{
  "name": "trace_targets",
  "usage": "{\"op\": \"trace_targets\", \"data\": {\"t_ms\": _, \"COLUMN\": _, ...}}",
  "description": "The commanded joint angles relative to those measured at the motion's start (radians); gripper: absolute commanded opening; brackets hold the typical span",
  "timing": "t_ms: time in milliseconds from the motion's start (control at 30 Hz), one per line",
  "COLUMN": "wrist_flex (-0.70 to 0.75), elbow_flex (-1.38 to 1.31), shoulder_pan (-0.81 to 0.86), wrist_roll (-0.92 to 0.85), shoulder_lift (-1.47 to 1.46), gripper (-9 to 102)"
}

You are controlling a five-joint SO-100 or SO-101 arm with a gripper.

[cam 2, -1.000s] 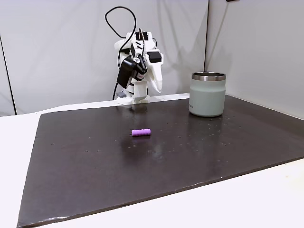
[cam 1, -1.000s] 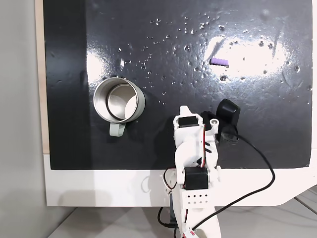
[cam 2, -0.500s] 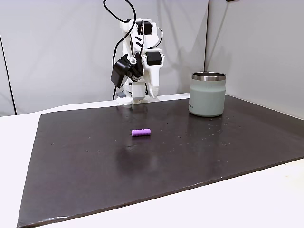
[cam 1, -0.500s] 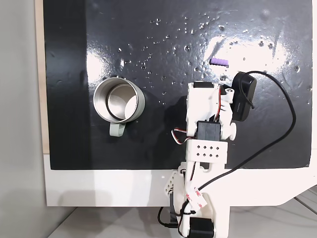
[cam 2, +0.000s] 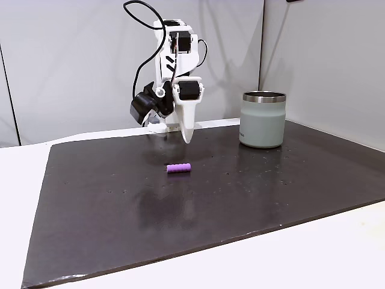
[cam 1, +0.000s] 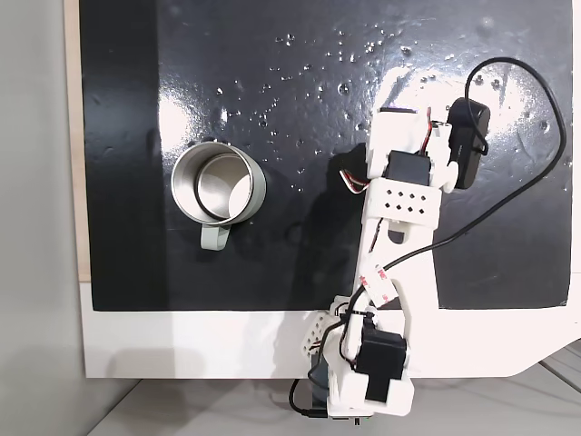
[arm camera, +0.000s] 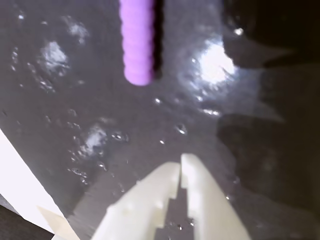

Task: Grasp a pengrip and put it in the cup.

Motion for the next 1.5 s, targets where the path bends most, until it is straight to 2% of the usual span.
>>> {"op": "trace_targets", "data": {"t_ms": 0, "wrist_flex": 0.006, "elbow_flex": -0.14, "shoulder_pan": 0.029, "wrist_roll": -0.071, "shoulder_lift": -0.051, "gripper": 1}}
{"op": "trace_targets", "data": {"t_ms": 233, "wrist_flex": 0.081, "elbow_flex": -0.331, "shoulder_pan": 0.074, "wrist_roll": -0.089, "shoulder_lift": -0.189, "gripper": 15}}
{"op": "trace_targets", "data": {"t_ms": 433, "wrist_flex": 0.095, "elbow_flex": -0.367, "shoulder_pan": 0.083, "wrist_roll": -0.12, "shoulder_lift": -0.262, "gripper": 24}}
{"op": "trace_targets", "data": {"t_ms": 567, "wrist_flex": 0.097, "elbow_flex": -0.383, "shoulder_pan": 0.081, "wrist_roll": -0.143, "shoulder_lift": -0.324, "gripper": 26}}
{"op": "trace_targets", "data": {"t_ms": 900, "wrist_flex": 0.098, "elbow_flex": -0.371, "shoulder_pan": 0.078, "wrist_roll": -0.175, "shoulder_lift": -0.405, "gripper": 22}}
{"op": "trace_targets", "data": {"t_ms": 1233, "wrist_flex": 0.1, "elbow_flex": -0.38, "shoulder_pan": 0.133, "wrist_roll": -0.19, "shoulder_lift": -0.446, "gripper": 0}}
{"op": "trace_targets", "data": {"t_ms": 1367, "wrist_flex": 0.118, "elbow_flex": -0.402, "shoulder_pan": 0.138, "wrist_roll": -0.184, "shoulder_lift": -0.437, "gripper": 0}}
{"op": "trace_targets", "data": {"t_ms": 1467, "wrist_flex": 0.199, "elbow_flex": -0.472, "shoulder_pan": 0.129, "wrist_roll": -0.144, "shoulder_lift": -0.405, "gripper": 0}}
